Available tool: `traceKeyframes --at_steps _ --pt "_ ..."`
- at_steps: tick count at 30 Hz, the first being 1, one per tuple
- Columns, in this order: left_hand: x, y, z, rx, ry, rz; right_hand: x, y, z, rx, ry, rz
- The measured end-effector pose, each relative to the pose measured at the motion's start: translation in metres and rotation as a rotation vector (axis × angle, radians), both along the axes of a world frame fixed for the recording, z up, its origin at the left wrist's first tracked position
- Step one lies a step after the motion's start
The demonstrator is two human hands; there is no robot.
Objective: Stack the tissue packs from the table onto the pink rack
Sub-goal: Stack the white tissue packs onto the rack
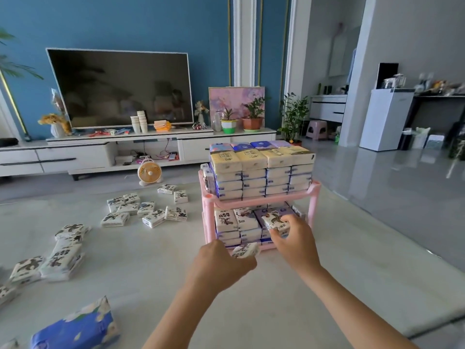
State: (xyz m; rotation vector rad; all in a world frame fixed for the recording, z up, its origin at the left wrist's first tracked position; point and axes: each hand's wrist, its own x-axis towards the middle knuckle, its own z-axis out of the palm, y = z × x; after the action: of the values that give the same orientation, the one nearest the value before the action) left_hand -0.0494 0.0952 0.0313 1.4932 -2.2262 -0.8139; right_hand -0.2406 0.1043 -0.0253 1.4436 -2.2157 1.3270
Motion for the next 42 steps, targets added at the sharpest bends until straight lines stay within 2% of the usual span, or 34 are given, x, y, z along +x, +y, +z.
traceKeyframes --at_steps 5,9,18,21,23,26,29,31,33,35,37,42 --pt "-0.003 -0.003 -0.005 0.004 -0.004 -0.002 0.001 -0.008 -0.004 0.001 0.121 -0.058" --pt "-0.006 0.001 -0.005 0.002 -0.004 0.0 -0.001 -0.011 -0.001 0.012 0.134 -0.031" --pt "-0.01 0.007 -0.002 0.006 0.014 0.021 -0.001 -0.024 0.001 0.127 0.327 0.024" --pt "-0.009 0.007 -0.002 0.007 0.017 0.033 -0.002 -0.025 0.003 0.16 0.302 0.076" --pt "-0.009 0.008 -0.004 -0.005 0.04 0.044 -0.001 -0.024 0.004 0.167 0.229 0.123" --pt "-0.011 0.011 -0.006 -0.019 0.111 0.071 0.01 -0.013 0.013 0.172 0.013 0.198" --pt "-0.016 0.014 -0.012 -0.063 0.193 0.12 0.023 0.011 0.024 0.114 -0.195 0.169" --pt "-0.021 0.018 -0.015 -0.122 0.283 0.15 0.035 0.034 0.033 0.07 -0.483 0.187" --pt "-0.027 0.023 -0.019 -0.233 0.338 0.147 0.05 0.056 0.041 0.13 -0.828 0.364" --pt "-0.033 0.028 -0.023 -0.315 0.34 0.105 0.06 0.068 0.041 0.177 -1.029 0.508" --pt "-0.04 0.032 -0.03 -0.315 0.373 0.055 0.06 0.069 0.037 0.143 -1.067 0.502" --pt "-0.056 0.034 -0.041 -0.196 0.633 -0.011 0.043 0.063 0.032 0.089 -0.94 0.404"
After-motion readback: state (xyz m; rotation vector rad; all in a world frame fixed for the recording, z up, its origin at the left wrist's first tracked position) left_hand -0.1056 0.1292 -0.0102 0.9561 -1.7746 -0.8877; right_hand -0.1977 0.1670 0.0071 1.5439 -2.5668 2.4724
